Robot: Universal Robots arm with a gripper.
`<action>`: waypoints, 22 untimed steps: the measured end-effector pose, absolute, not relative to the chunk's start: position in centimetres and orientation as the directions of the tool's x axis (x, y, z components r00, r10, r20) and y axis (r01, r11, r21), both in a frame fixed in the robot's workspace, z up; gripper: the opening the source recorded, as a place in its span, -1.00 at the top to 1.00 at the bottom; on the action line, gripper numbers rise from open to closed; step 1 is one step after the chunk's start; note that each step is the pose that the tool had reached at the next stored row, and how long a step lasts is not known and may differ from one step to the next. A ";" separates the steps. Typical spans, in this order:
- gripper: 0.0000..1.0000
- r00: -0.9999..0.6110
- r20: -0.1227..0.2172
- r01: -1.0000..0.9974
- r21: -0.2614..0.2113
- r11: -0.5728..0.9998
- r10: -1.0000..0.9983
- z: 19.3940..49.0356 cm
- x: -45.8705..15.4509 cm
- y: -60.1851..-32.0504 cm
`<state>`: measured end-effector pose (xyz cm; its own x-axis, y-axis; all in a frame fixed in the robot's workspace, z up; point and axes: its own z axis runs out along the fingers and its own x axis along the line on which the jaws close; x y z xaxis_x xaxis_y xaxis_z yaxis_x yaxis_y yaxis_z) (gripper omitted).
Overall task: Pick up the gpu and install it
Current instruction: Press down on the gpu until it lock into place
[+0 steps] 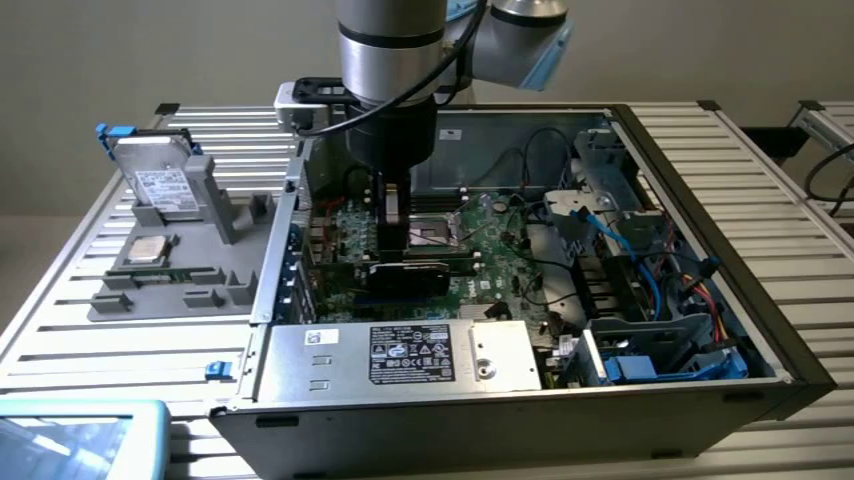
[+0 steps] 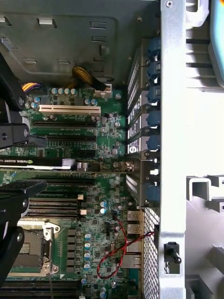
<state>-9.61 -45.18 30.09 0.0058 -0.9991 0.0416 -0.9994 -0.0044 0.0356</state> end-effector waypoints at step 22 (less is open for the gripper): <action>0.76 -0.006 0.045 -1.000 0.016 0.007 -0.999 29.1 -11.3 -45.2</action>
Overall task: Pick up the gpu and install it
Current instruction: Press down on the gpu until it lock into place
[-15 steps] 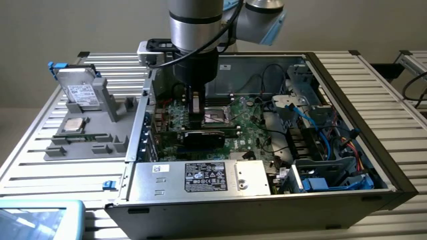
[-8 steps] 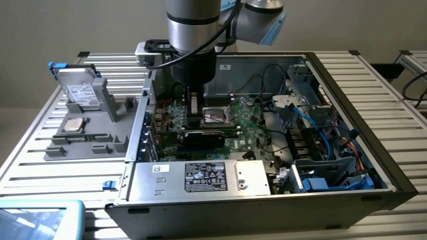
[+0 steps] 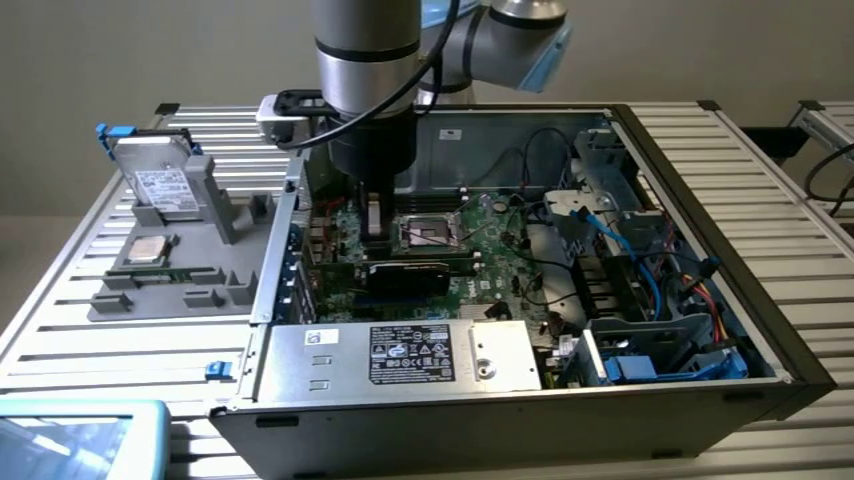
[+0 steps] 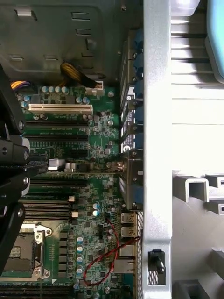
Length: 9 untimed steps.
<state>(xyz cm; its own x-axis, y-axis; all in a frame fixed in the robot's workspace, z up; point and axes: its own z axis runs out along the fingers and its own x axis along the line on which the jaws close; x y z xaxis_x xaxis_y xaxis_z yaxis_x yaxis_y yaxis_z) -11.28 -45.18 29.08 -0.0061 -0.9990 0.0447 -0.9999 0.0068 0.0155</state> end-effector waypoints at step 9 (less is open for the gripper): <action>0.76 -0.032 0.045 -0.999 0.011 0.033 -0.998 27.9 -12.0 -44.8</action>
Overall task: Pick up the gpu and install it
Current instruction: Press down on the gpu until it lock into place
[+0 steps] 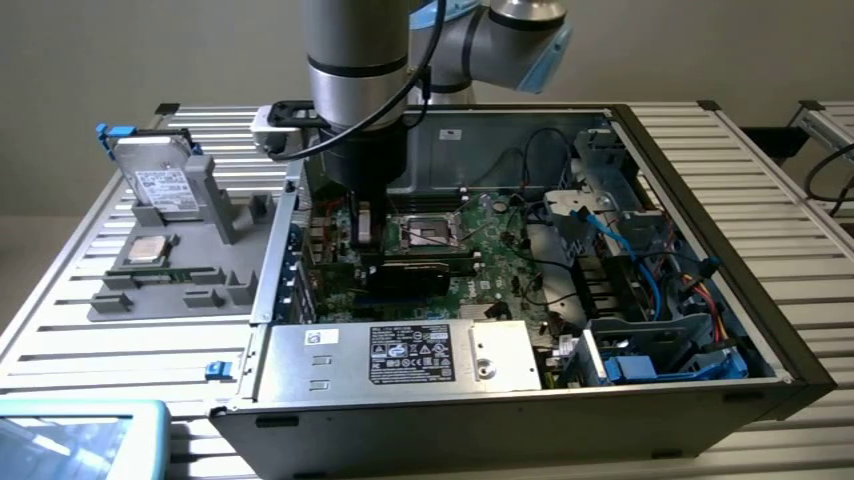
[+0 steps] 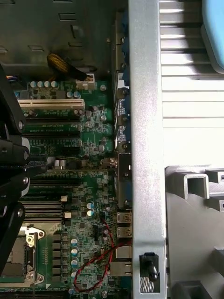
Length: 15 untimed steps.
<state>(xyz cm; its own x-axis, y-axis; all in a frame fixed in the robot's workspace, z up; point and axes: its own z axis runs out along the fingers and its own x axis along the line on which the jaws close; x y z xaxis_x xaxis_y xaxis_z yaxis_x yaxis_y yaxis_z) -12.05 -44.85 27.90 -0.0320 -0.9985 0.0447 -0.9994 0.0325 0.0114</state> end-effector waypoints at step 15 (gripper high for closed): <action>0.76 -0.065 0.045 -0.998 0.010 0.065 -0.997 27.1 -12.4 -43.9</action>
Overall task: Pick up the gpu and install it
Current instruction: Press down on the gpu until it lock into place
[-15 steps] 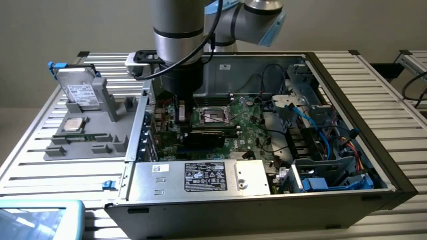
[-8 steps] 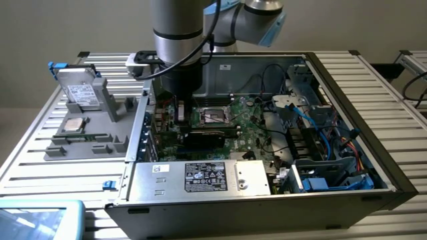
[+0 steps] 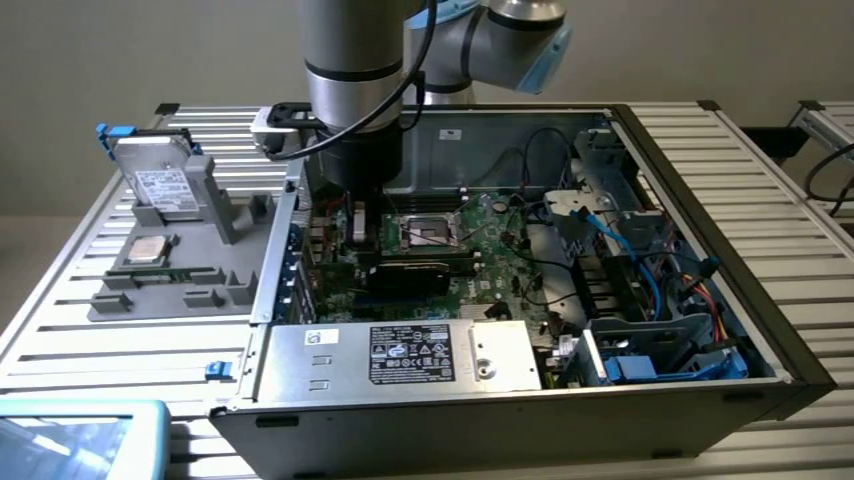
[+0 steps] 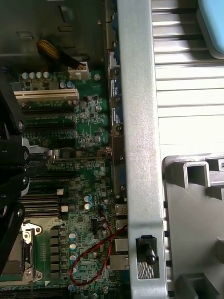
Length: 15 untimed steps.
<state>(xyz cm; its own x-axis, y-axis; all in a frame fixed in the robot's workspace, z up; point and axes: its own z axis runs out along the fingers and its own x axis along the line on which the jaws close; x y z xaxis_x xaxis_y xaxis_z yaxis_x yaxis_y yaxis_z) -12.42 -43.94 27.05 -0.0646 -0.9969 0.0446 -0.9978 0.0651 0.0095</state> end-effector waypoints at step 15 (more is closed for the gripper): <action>0.76 -0.070 0.045 -0.997 0.010 0.070 -0.997 26.7 -12.6 -44.0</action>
<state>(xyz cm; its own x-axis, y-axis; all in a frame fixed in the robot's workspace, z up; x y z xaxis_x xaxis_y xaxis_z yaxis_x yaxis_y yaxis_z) -12.58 -43.97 26.75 -0.0696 -0.9966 0.0449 -0.9975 0.0701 0.0097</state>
